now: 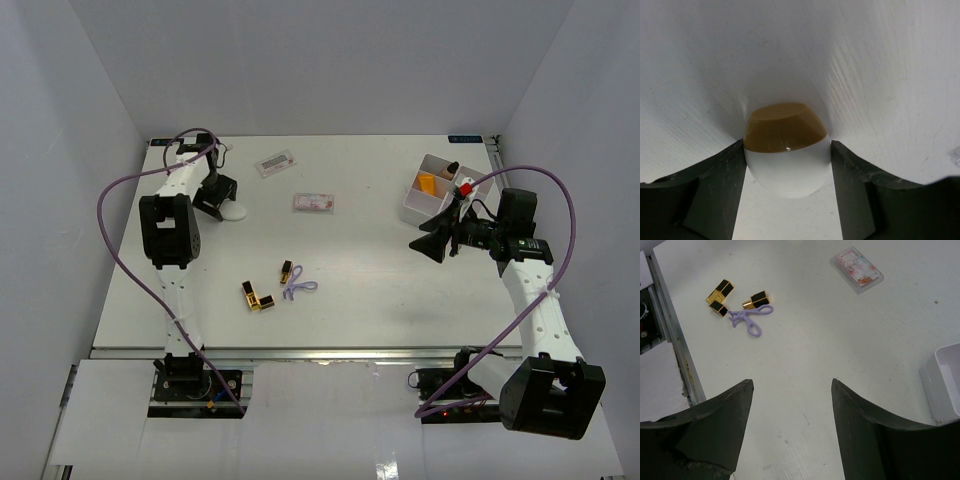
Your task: Organize the makeup
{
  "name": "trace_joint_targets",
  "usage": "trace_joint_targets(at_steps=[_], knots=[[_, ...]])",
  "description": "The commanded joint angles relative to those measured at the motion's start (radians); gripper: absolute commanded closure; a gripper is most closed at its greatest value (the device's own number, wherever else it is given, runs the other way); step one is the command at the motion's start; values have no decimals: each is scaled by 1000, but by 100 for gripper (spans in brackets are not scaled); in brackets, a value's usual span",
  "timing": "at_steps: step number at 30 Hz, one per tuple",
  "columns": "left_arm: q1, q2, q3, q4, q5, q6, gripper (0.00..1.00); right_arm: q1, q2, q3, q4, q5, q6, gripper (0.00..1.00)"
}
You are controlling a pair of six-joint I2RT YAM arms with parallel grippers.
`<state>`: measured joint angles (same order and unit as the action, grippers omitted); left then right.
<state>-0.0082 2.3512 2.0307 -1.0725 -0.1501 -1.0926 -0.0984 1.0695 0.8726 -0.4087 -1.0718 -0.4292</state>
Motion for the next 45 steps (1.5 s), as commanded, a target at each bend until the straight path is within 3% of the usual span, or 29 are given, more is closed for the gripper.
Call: trace_joint_targets(at_steps=[1, 6, 7, 11, 18, 24, 29, 33, 38, 41, 45], knots=[[7, 8, 16, 21, 18, 59, 34, -9, -9, -3, 33, -11, 6, 30], [7, -33, -44, 94, 104, 127, 50, -14, -13, -6, 33, -16, 7, 30], [7, -48, -65, 121, 149, 151, 62, -15, -13, -6, 34, -17, 7, 30], [-2, -176, -214, 299, 320, 314, 84, -18, -16, -11, 34, -35, 6, 30], [-98, -521, -636, 785, 755, 528, 88, -18, 3, -29, 34, -127, -6, 29], [-345, -743, -842, 1039, 877, 621, 90, -17, 45, -29, 39, -222, 8, 27], [-485, -833, -996, 1305, 783, 512, 89, 19, 86, 6, 38, -234, 63, 27], [-541, -791, -1061, 1572, 706, 274, 89, 76, 34, -3, 131, -89, 170, 19], [-610, -691, -1033, 1700, 619, 42, 90, 164, -103, -128, 391, 18, 209, 3], [-630, -637, -1005, 1727, 590, -30, 90, 204, -153, -176, 496, 85, 220, 10], [-650, -610, -1005, 1787, 552, -117, 90, 221, -128, -176, 552, 256, 284, 10]])
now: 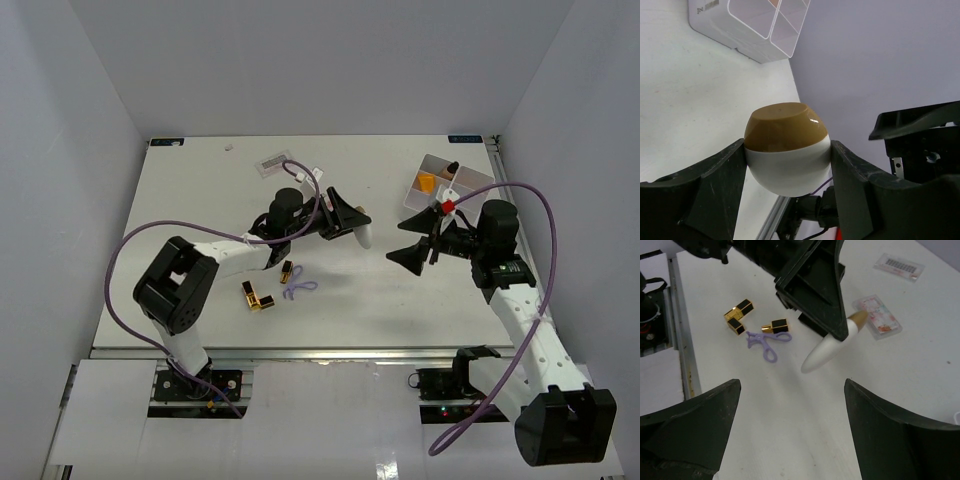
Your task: Organize the makeup
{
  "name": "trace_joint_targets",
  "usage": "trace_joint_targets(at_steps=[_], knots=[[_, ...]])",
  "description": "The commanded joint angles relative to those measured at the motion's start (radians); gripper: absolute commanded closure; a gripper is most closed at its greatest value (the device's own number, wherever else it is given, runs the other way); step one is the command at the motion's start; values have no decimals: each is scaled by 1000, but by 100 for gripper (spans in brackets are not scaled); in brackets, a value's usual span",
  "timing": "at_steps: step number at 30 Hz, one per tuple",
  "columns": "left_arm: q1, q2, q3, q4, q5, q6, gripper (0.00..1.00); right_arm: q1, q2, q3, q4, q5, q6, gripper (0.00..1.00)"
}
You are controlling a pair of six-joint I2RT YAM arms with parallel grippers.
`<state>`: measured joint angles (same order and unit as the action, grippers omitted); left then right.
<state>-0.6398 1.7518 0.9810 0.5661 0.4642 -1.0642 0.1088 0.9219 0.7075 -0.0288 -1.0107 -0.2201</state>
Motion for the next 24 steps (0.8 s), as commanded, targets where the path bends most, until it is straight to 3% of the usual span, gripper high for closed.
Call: trace_joint_targets(at_steps=[1, 6, 20, 24], knots=[[-24, -7, 45, 157, -70, -157, 90, 20, 25, -13, 187, 228, 131, 10], [-46, 31, 50, 204, -94, -232, 90, 56, 39, -4, 216, 429, 252, 9], [-89, 112, 130, 228, -119, -313, 90, 121, 90, -37, 293, 488, 298, 0], [-98, 119, 146, 222, -119, -317, 89, 134, 107, -41, 301, 516, 292, 7]])
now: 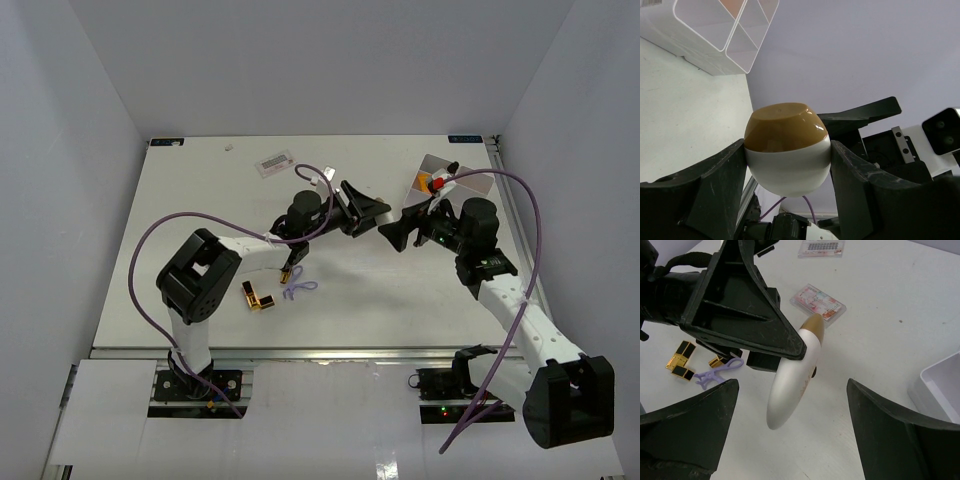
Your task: Organize the makeup
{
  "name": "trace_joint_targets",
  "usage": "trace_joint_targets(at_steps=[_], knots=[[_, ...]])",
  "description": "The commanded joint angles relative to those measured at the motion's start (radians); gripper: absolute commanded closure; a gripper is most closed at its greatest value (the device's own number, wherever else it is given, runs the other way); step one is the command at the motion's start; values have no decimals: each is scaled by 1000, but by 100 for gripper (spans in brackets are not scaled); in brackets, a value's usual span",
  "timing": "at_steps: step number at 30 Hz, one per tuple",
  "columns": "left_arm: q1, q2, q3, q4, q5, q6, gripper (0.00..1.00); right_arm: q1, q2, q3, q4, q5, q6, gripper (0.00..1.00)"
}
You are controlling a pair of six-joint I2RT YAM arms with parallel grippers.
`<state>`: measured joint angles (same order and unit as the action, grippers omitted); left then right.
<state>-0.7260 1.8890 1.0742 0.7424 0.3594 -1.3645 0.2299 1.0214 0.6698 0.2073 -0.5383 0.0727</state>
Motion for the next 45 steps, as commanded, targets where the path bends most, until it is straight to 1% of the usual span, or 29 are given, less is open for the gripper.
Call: trace_joint_targets(at_steps=[1, 4, 13, 15, 20, 23, 27, 28, 29, 31, 32, 33, 37, 41, 44, 45], knots=[[-15, -16, 56, 44, -15, -18, 89, 14, 11, -4, 66, 54, -4, 9], [-20, -16, 58, 42, -18, -23, 88, 17, 19, -4, 70, 73, -9, 15], [-36, -8, 60, 42, -36, -32, 86, 31, 88, 42, 59, 79, -12, 48], [-35, -8, 64, 34, -41, -30, 85, 34, 102, 53, 51, 82, -9, 53], [-36, 2, 73, 27, -53, -29, 83, 37, 119, 65, 37, 95, 1, 62], [-36, 10, 79, 29, -58, -28, 79, 35, 119, 70, 32, 90, 0, 70], [-38, 22, 81, 51, -55, -31, 69, 34, 119, 65, 27, 60, -8, 81], [-38, 22, 80, 58, -52, -32, 65, 32, 118, 66, 28, 49, -9, 83], [-38, 22, 79, 62, -49, -31, 58, 28, 116, 67, 29, 39, -10, 85], [-37, 17, 79, 59, -44, -12, 22, 20, 113, 72, 26, 19, -15, 86], [-37, 13, 80, 47, -48, -4, 7, 17, 111, 73, 25, 12, -17, 86], [-36, 8, 81, 36, -52, 6, 2, 13, 109, 72, 23, 6, -22, 87], [-26, -24, 81, 3, -60, 61, 2, 2, 88, 63, 6, -11, -54, 88], [1, -72, 64, -68, -73, 124, 2, -19, 67, 59, -37, -18, -110, 89], [35, -136, 56, -166, -81, 227, 2, -53, 46, 67, -83, -21, -168, 89], [42, -149, 55, -216, -87, 289, 2, -68, 40, 73, -96, -20, -202, 89]])
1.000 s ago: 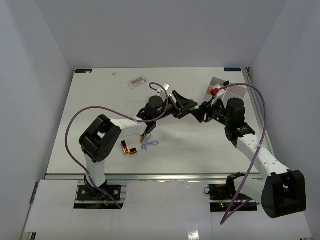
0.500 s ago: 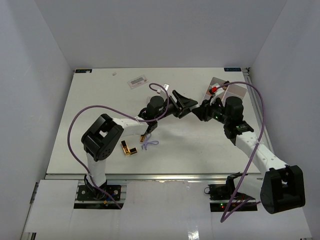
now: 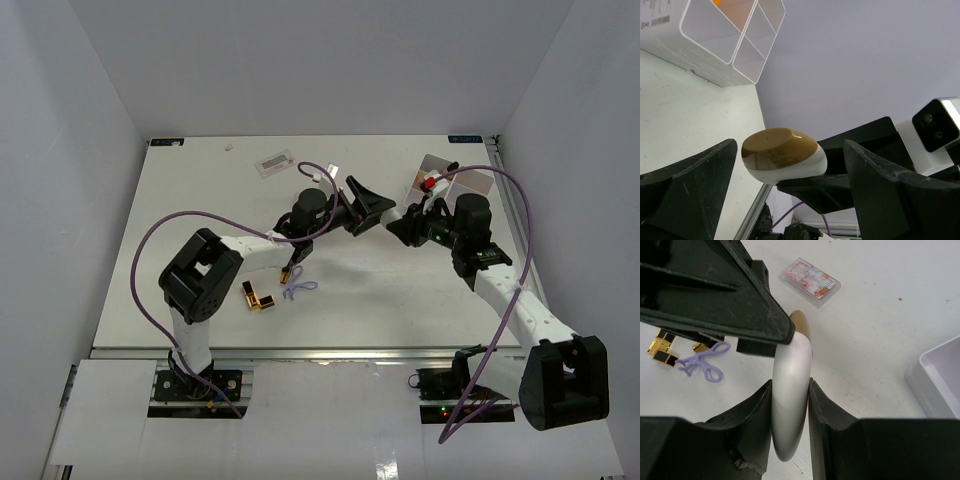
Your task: Organize the makeup
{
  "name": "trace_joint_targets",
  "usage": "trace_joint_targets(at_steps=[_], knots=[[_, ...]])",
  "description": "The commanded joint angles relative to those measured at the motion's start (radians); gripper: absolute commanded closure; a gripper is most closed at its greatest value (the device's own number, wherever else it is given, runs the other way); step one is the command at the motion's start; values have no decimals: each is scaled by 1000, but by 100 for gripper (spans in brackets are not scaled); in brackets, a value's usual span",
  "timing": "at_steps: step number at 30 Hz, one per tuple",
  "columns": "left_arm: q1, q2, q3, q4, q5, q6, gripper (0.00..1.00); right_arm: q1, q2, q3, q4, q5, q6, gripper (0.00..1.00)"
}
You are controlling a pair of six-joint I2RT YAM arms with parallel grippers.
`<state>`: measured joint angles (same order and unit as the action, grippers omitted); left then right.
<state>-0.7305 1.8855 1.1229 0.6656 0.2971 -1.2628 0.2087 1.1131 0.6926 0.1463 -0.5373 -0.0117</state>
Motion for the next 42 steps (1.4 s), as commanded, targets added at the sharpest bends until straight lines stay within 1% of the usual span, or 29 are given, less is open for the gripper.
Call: trace_joint_targets(at_steps=[1, 4, 7, 8, 11, 13, 16, 17, 19, 21, 28, 33, 42], knots=[[60, -171, 3, -188, -32, 240, 2, -59, -56, 62, -57, -14, -158, 89], [116, -272, -10, -311, -48, 388, 2, -84, -57, 123, -146, 20, -277, 89], [183, -387, -26, -471, -68, 555, 2, -89, -29, 202, -242, 85, -465, 89], [211, -432, -38, -516, -70, 616, 2, -89, -9, 240, -282, 93, -503, 90], [282, -563, -63, -621, -110, 774, 2, -91, 83, 380, -395, 130, -637, 90], [312, -636, -91, -665, -99, 879, 2, -91, 158, 472, -464, 154, -722, 90], [324, -717, -150, -713, -103, 1009, 2, -97, 291, 590, -541, 192, -812, 90], [324, -745, -162, -724, -110, 1050, 2, -97, 312, 641, -574, 201, -824, 89], [324, -794, -221, -719, -120, 1075, 2, -105, 401, 713, -607, 226, -870, 89], [324, -840, -246, -704, -102, 1087, 2, -117, 453, 783, -631, 234, -889, 89], [324, -872, -257, -724, -85, 1089, 2, -133, 591, 915, -766, 248, -961, 88], [323, -882, -258, -721, -68, 1080, 2, -139, 658, 965, -840, 273, -998, 87], [323, -875, -261, -720, -64, 1079, 2, -155, 734, 1021, -865, 296, -1014, 85]])
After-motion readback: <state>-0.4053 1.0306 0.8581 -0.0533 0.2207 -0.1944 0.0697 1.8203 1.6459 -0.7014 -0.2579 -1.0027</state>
